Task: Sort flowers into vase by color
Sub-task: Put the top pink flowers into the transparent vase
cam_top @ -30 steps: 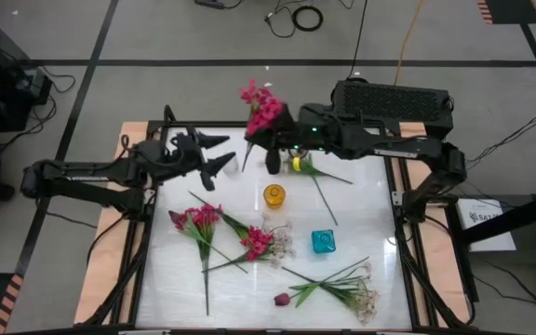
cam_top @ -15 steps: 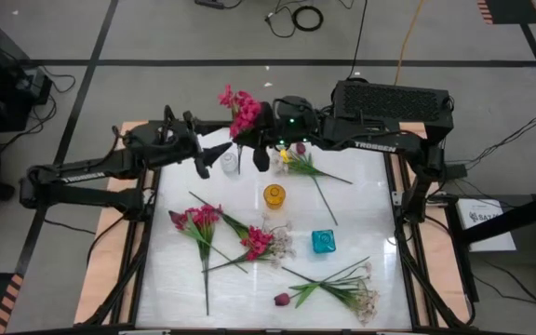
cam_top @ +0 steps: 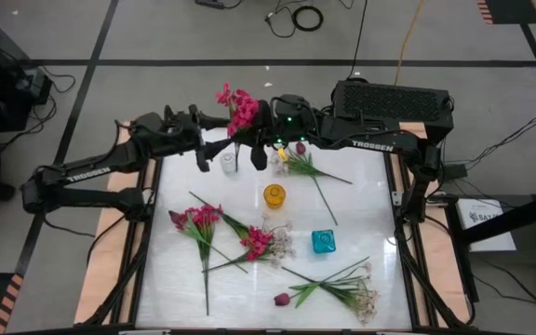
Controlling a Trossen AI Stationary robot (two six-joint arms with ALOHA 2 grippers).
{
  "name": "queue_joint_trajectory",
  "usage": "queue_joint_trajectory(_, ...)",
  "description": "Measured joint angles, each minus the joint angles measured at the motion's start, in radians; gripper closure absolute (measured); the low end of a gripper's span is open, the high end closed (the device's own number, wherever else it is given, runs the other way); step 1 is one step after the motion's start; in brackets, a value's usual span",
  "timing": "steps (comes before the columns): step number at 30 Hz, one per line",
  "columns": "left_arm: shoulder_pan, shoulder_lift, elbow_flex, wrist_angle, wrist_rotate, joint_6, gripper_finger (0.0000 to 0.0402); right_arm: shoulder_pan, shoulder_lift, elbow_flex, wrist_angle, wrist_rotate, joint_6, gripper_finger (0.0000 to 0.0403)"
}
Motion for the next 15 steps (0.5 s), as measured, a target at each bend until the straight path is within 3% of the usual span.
queue_joint_trajectory(8, 0.001, 0.069, 0.000, 0.121, 0.047, 0.002, 0.0154, 0.001, 0.000, 0.000, -0.008, 0.000, 0.006, 0.0394)
queue_joint_trajectory(15, 0.001, 0.074, -0.001, 0.125, 0.070, 0.002, 0.0210, 0.001, 0.000, 0.000, -0.007, 0.001, 0.007, 0.0383)
